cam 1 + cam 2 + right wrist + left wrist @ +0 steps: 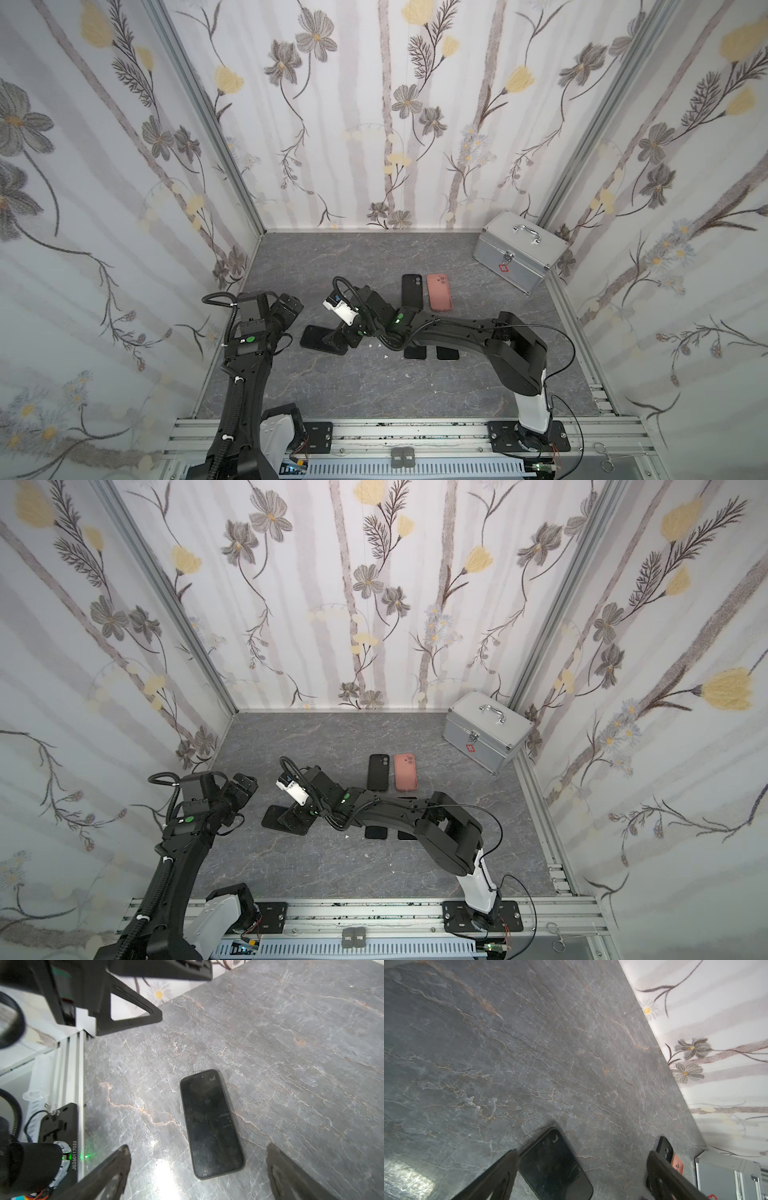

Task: Take the phone out of the phone case
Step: 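Reach the right gripper across to the bare black phone while the left arm draws back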

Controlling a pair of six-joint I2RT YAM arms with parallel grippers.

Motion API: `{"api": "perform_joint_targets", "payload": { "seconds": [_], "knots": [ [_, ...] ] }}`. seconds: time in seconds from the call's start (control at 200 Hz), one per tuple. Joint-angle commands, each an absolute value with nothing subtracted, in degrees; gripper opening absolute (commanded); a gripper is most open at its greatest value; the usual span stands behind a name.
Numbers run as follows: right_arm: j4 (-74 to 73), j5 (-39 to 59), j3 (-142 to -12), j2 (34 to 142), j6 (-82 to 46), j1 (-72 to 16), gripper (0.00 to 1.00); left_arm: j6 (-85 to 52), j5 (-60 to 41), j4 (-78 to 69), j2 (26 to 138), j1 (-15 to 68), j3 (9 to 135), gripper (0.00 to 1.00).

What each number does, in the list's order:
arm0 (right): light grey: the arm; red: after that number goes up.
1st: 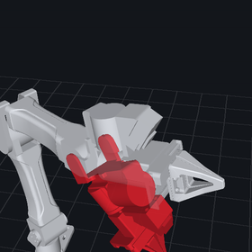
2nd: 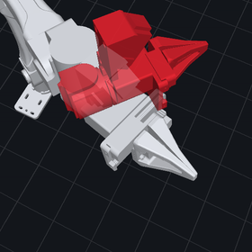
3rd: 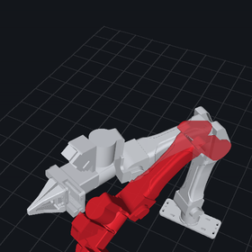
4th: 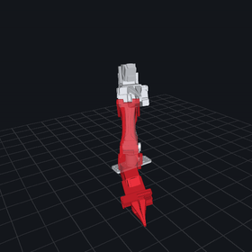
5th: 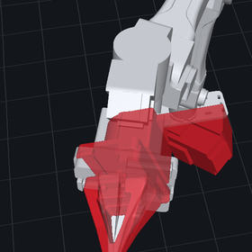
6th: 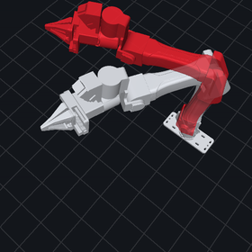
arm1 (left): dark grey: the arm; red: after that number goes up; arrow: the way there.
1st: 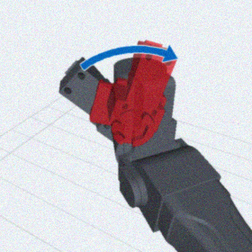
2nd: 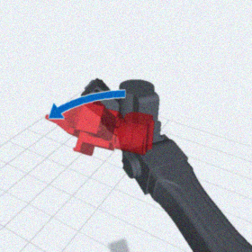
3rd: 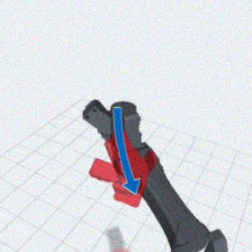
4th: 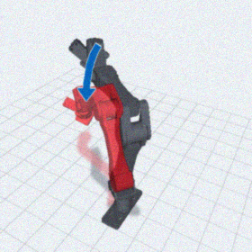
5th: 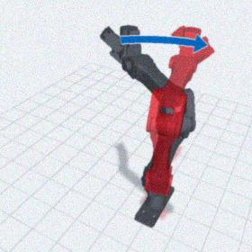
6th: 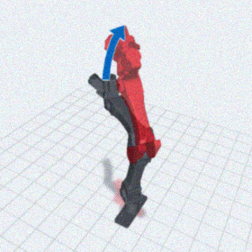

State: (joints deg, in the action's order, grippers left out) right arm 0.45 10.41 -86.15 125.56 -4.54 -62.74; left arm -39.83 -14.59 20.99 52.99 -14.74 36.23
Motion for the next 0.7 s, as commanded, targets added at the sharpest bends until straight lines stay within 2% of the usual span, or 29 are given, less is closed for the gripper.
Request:
{"api": "perform_joint_targets", "payload": {
  "seconds": [0.0, 0.345, 0.694],
  "knots": [
    [7.52, 11.14, -90.58, 129.1, 0.77, -63.18, 1.0, -40.34, -23.37, 18.0, 53.39, -18.01, 35.29, 0.98],
    [16.85, 8.49, -101.57, 138.06, 4.4, -63.37, 0.99, -39.74, -32.52, 15.87, 54.98, -27.48, 33.04, 0.96],
    [21.1, 7.65, -108.52, 143.65, 4.49, -63.36, 1.0, -38.69, -35.2, 14.77, 56.24, -29.95, 32.68, 0.97]
  ]
}}
